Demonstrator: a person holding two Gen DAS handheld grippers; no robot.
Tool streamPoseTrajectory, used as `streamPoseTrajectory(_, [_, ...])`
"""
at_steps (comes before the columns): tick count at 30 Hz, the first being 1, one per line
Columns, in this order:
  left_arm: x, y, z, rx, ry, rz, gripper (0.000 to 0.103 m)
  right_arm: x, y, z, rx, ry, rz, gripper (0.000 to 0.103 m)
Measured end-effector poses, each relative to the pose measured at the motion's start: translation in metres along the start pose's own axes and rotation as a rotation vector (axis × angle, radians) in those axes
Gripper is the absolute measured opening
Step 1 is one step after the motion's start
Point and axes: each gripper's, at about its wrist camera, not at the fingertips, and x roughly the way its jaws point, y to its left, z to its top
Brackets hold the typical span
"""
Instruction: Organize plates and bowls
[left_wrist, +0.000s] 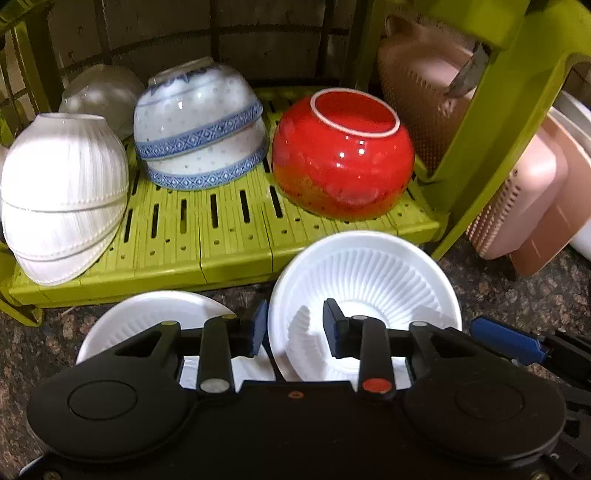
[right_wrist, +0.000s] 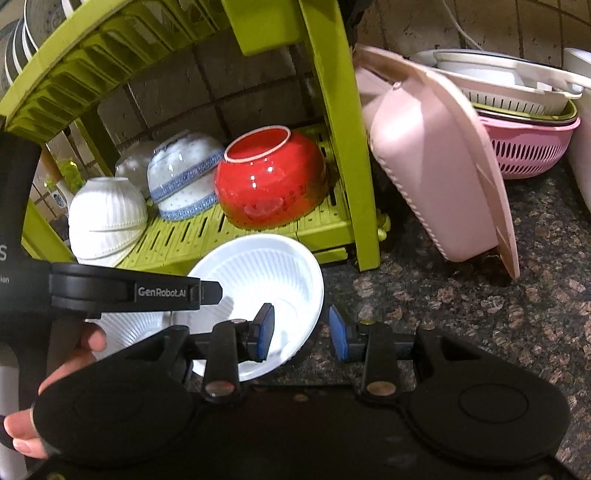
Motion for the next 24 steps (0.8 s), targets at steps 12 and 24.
streamPoseTrajectory(12, [-0.003,-0.01,-0.011,-0.013,-0.013,0.007,0.033,-0.007,-0.008,-0.004,0.0,-0.016,0.003,0.025])
streamPoseTrajectory(24, [-0.038,-0.03,-0.025,-0.032,-0.056,0.025,0.033,-0.043,-0.02,-0.009,-0.006,-0.071,0.035,0.025])
